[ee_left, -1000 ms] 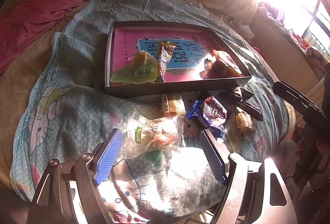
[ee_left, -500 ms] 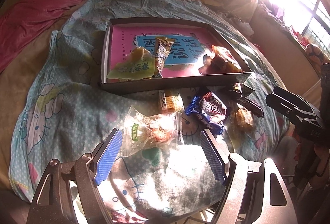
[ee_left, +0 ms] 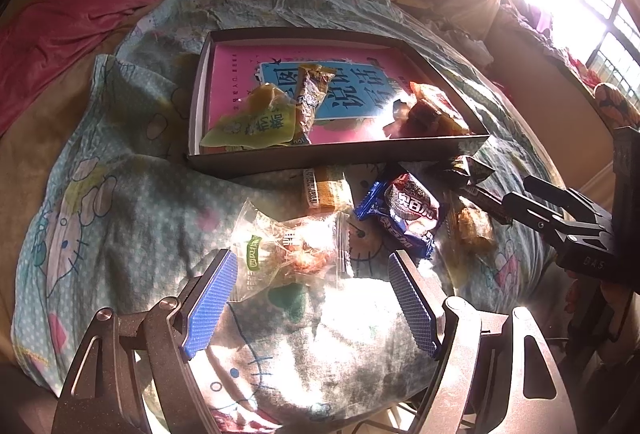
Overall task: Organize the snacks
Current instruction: 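Withdraw both open tools from the tray back toward the snack pile, then close the right tool on the red-and-white Snickers bar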
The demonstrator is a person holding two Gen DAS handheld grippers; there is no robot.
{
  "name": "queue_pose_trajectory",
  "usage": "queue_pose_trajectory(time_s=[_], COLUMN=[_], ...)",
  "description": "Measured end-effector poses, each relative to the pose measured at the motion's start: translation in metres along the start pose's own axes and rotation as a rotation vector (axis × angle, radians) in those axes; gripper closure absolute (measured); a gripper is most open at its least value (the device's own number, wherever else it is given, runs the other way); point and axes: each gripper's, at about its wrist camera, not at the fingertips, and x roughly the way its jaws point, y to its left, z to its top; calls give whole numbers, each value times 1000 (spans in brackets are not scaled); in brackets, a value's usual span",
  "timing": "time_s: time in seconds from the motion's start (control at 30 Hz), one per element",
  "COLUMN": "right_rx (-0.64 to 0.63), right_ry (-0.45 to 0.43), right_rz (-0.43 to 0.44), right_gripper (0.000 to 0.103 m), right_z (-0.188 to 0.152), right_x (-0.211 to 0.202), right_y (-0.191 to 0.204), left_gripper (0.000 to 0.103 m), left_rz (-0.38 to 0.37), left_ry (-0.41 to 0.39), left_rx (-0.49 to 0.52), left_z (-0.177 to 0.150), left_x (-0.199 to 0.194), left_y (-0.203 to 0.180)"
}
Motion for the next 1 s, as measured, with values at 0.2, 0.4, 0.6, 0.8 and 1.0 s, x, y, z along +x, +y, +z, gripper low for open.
queue_pose_trajectory(time_s=[0.2, 0.4, 0.6, 0.8, 1.0], right_rx=[-6, -15, -16, -52, -97], right_ry=[13, 37, 60, 73, 88], right_rz=[-16, -21, -11, 13, 50], right_gripper=[21, 31, 42, 46, 52], right_z=[-1, -3, -3, -2, 0], right_x=[7, 16, 26, 34, 45], right_y=[-5, -11, -18, -15, -13], left_gripper=[24, 24, 24, 24, 24], left_rz=[7, 25, 41, 49, 53], left_ry=[17, 30, 37, 45, 49], left_rx=[-17, -27, -32, -34, -31], left_z=[0, 0, -1, 0, -1], left_x=[8, 17, 23, 28, 30], left_y=[2, 4, 8, 10, 10])
